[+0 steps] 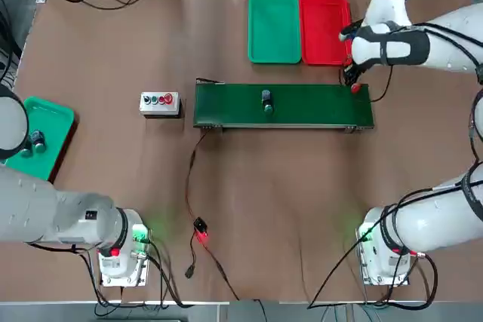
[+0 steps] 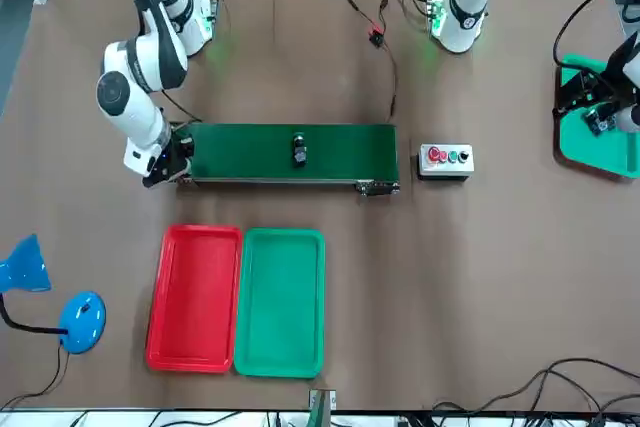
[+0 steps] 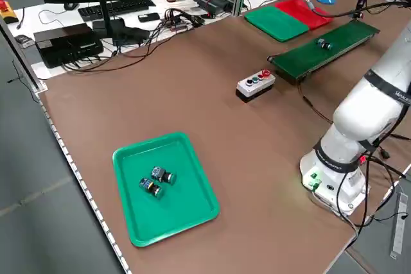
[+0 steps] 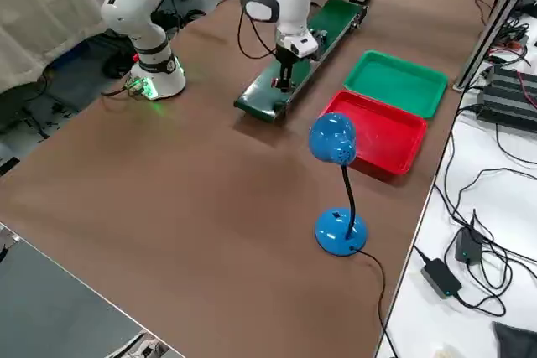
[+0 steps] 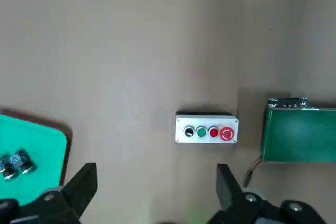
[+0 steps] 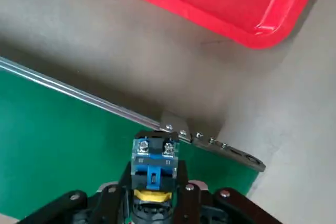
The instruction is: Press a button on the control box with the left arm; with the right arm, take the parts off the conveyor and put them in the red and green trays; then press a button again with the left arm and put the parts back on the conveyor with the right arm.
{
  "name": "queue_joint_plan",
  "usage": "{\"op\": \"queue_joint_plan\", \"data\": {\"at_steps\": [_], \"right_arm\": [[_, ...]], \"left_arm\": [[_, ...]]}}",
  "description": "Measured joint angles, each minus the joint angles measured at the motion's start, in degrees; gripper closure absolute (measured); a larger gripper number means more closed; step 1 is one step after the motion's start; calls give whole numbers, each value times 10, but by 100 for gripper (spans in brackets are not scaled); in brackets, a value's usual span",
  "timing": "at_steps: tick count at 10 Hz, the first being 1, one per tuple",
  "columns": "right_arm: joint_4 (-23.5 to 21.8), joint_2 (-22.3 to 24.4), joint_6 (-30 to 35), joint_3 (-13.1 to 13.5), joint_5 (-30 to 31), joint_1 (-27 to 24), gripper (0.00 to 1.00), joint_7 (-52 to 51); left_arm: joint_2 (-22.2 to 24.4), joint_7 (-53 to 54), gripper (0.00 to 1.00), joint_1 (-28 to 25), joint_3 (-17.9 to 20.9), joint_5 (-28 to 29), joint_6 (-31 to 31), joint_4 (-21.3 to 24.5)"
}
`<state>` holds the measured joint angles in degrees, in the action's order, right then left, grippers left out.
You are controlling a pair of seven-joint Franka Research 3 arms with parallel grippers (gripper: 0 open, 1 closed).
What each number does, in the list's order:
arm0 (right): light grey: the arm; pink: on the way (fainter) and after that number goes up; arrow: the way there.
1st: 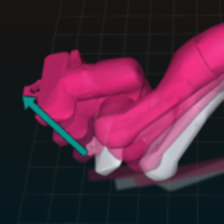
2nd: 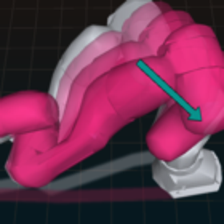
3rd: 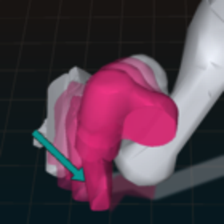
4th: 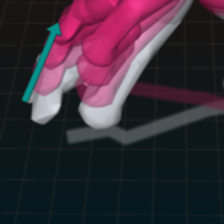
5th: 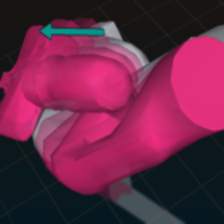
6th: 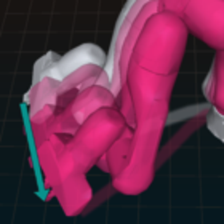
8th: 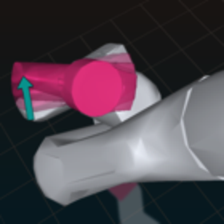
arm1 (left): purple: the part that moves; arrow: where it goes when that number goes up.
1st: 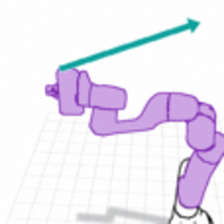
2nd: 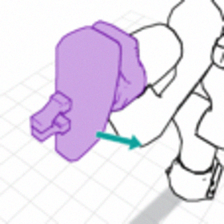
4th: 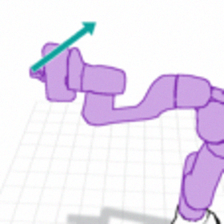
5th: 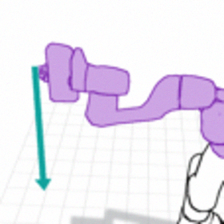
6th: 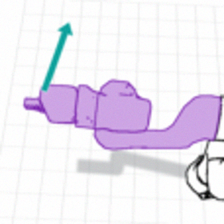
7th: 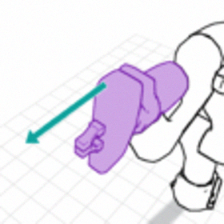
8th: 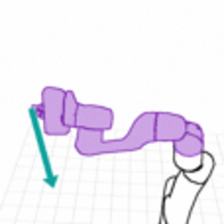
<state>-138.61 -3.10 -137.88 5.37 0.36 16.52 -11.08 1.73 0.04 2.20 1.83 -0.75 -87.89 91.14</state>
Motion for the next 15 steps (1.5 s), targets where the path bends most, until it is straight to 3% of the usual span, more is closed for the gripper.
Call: {"op": "queue_joint_plan", "data": {"at_steps": [5,10,15], "right_arm": [[-29,-8,-51,0,0,3,67,0],[-35,-8,-53,0,0,7,65,0],[-37,-9,-56,0,0,13,48,1]], "left_arm": [[0,0,0,1,0,0,0,0],[0,0,0,2,-1,0,0,0],[0,0,0,2,-1,0,0,0]]}}
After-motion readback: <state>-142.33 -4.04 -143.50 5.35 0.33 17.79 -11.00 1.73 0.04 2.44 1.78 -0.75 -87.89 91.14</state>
